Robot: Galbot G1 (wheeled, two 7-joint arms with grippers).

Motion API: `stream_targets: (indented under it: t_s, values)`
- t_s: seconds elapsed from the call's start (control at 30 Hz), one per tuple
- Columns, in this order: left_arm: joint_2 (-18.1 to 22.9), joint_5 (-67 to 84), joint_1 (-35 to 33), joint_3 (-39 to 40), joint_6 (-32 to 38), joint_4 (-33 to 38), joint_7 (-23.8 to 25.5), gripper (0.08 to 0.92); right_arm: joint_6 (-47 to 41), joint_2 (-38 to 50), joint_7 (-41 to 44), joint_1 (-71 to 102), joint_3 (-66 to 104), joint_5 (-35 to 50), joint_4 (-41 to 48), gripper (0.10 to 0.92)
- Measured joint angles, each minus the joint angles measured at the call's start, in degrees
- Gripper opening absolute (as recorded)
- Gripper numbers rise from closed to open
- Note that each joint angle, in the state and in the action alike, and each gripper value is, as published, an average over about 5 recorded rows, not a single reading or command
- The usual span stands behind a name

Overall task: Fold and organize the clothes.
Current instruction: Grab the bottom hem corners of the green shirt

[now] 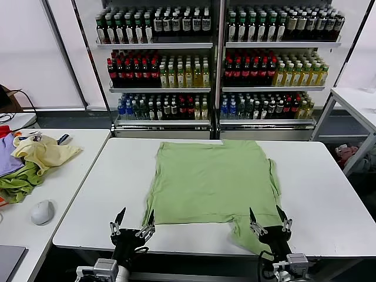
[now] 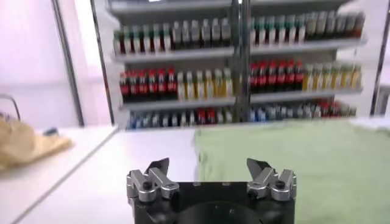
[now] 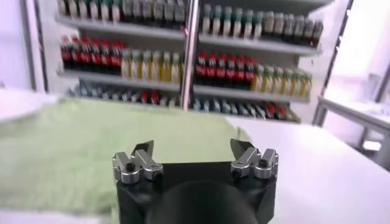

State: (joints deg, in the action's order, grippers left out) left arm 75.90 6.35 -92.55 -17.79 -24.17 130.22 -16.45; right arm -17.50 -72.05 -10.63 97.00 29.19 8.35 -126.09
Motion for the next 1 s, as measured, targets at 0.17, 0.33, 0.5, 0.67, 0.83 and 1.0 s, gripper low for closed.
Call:
stream_targets:
  t_s: [0.17, 0.33, 0.5, 0.67, 0.83, 1.0]
  values:
    - [-0.37, 1.24, 2.73, 1.08, -2.79, -2.76, -1.78, 0.823, -0.84, -0.62, -0.31, 1.92, -0.06, -0.97, 0.20, 0.823]
    - [-0.51, 2.52, 6.05, 2.63, -5.12, -6.34, -3.61, 0.823, -1.65, -1.48, -0.66, 3.63, -0.24, -2.31, 0.79, 0.823]
    - [-0.32, 3.71, 8.60, 4.03, -6.62, -9.52, -4.93, 0.823, -2.15, -2.15, -0.98, 4.56, -0.31, -3.12, 1.50, 0.823]
    - [-0.16, 5.17, 10.43, 5.21, -7.57, -11.96, -5.75, 0.823, -2.35, -2.47, -1.13, 5.15, -0.48, -3.25, 2.17, 0.811]
    - [0.08, 6.63, 11.89, 5.99, -7.99, -13.76, -6.50, 0.772, -2.74, -2.78, -1.29, 5.37, -0.87, -2.59, 2.70, 0.690]
    - [0.27, 8.07, 12.91, 6.57, -8.14, -14.87, -6.84, 0.638, -2.96, -2.90, -1.12, 5.40, -0.95, -1.41, 3.17, 0.553]
